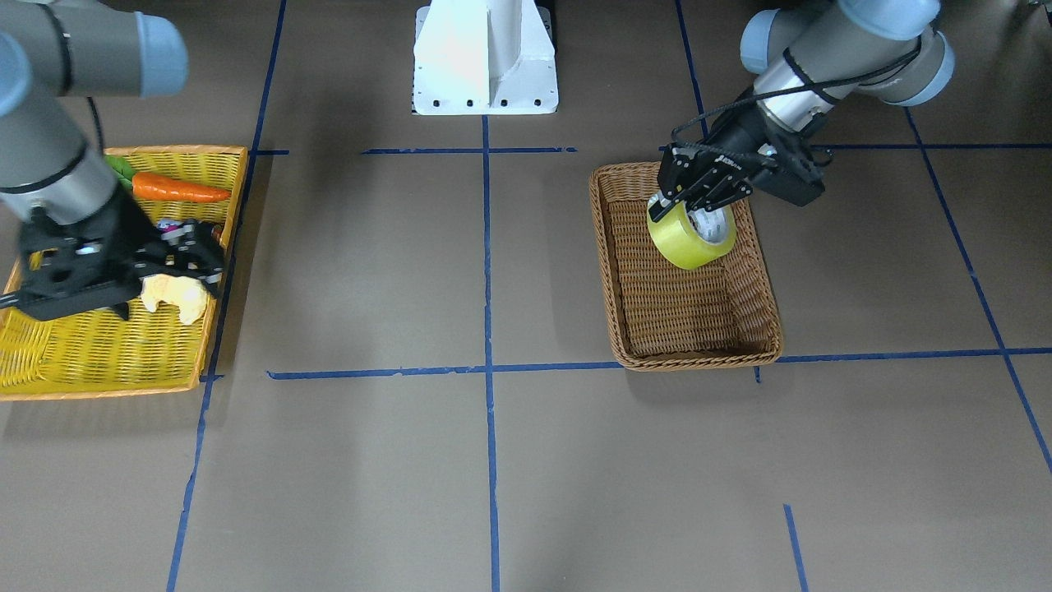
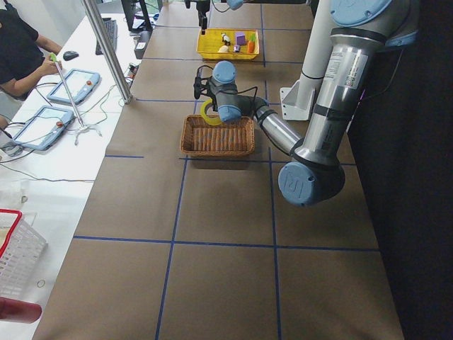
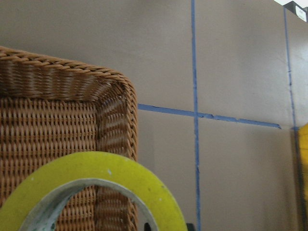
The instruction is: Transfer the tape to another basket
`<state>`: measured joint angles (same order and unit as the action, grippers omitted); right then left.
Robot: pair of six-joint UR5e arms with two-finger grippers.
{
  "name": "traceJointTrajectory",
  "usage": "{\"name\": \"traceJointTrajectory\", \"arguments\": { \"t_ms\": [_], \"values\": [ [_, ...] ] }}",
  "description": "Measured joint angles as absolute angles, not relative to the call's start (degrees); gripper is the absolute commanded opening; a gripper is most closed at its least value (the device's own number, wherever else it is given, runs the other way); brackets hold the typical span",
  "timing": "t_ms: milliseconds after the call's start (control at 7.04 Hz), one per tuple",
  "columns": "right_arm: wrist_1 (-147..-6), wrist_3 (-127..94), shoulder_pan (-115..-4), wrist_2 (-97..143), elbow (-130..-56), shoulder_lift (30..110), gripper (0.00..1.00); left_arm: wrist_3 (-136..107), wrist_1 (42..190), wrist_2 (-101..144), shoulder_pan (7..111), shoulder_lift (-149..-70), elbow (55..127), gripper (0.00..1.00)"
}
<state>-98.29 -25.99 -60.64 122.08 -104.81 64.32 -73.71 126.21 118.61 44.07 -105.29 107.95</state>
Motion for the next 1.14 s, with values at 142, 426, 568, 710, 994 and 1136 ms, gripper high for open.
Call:
{"name": "traceJointTrajectory", "arguments": {
  "t_ms": [142, 426, 568, 710, 994, 1136],
  "values": [
    [-101.79, -19.37, -64.51, 123.88, -104.59, 64.57, 1.0, -69.36, 121.28, 113.43, 41.57, -105.24, 107.88, 0.0],
    [-104.85, -12.2, -70.44, 128.27, -103.75, 65.78, 1.0, -65.46, 115.85, 107.41, 37.18, -105.21, 107.09, 0.03],
    [-105.15, -9.48, -72.82, 130.19, -102.53, 66.29, 1.0, -65.06, 115.2, 106.27, 35.68, -105.21, 106.58, 0.12],
    [-105.25, -5.94, -75.17, 131.76, -100.82, 66.76, 1.0, -64.92, 114.95, 104.98, 34.17, -105.22, 105.92, 0.81],
    [-105.07, 0.71, -78.82, 133.61, -98.51, 68.85, 1.0, -64.87, 114.76, 103.72, 32.61, -105.46, 104.81, 1.0],
    [-104.96, 2.63, -79.88, 134.51, -98.14, 70.07, 1.0, -64.78, 114.63, 103.72, 32.75, -105.54, 104.9, 1.0]
  ]
}}
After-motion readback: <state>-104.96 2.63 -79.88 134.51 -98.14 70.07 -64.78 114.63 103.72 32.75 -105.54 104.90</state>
